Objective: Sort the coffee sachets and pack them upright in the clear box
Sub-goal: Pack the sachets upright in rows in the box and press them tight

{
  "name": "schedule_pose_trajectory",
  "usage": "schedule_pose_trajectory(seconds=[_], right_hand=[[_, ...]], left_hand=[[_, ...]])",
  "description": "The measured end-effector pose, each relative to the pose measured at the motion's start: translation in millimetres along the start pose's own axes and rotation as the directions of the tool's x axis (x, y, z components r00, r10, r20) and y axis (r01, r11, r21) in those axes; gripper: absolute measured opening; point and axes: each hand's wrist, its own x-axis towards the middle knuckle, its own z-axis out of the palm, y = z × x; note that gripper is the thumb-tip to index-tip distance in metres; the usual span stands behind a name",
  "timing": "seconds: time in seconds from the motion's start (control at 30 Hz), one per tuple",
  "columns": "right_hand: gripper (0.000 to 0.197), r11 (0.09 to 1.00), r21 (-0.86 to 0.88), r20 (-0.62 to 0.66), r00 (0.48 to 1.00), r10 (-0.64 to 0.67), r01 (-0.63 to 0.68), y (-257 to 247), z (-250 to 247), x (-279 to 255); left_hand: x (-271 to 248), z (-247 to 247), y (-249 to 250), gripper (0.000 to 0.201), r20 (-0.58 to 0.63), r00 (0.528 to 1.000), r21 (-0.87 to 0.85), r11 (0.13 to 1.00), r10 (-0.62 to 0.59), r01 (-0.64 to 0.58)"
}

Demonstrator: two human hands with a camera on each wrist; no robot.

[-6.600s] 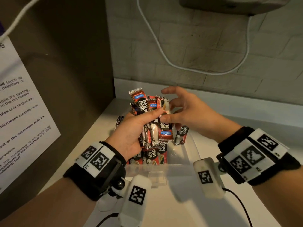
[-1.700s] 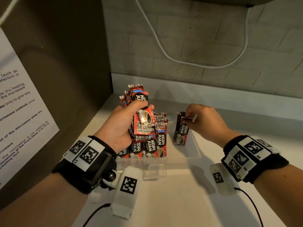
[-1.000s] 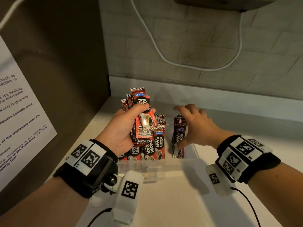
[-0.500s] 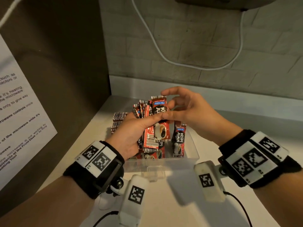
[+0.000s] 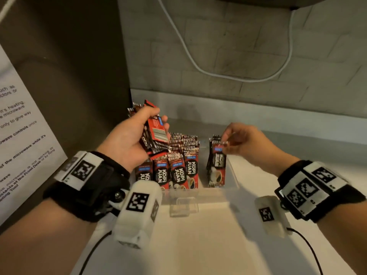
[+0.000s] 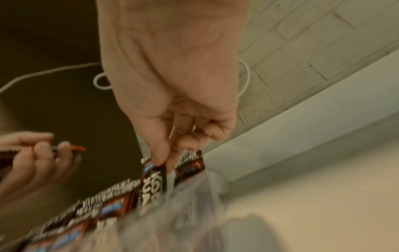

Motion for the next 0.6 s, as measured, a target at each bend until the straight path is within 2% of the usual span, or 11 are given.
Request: schedule_pose_trajectory(seconds=[0.1, 0.27, 0.47, 0.6], right_hand=[[0.034, 0.982, -0.19, 0.048, 0.999, 0.023, -0.014, 15.0, 11.3, -0.9], [0.035, 0.93, -0.365, -0.055, 0.997, -0.06, 0.035, 19.6, 15.0, 2.5], [0.026, 0.895, -0.442, -0.161, 0.976, -0.144, 0.059, 22.6, 10.9, 9.8], [0.022, 0.876, -0.478, -0.148, 0.977, -0.156, 0.068, 22.3, 11.0, 11.8]], left_hand=[[-2.1, -1.8, 2.8, 0.006, 0.01, 1.0, -0.009, 1.0, 0.005, -0.005], [-3.4, -5.9, -1.3, 0.009, 0.032, 0.999, -0.017, 1.0, -0.011, 0.011], [-3.0, -5.6, -3.7, 0.005, 0.026, 1.0, -0.027, 1.0, 0.0, 0.0], [-3.3, -3.5, -7.2, 0.005, 0.045, 0.999, -0.018, 1.0, -0.004, 0.005]])
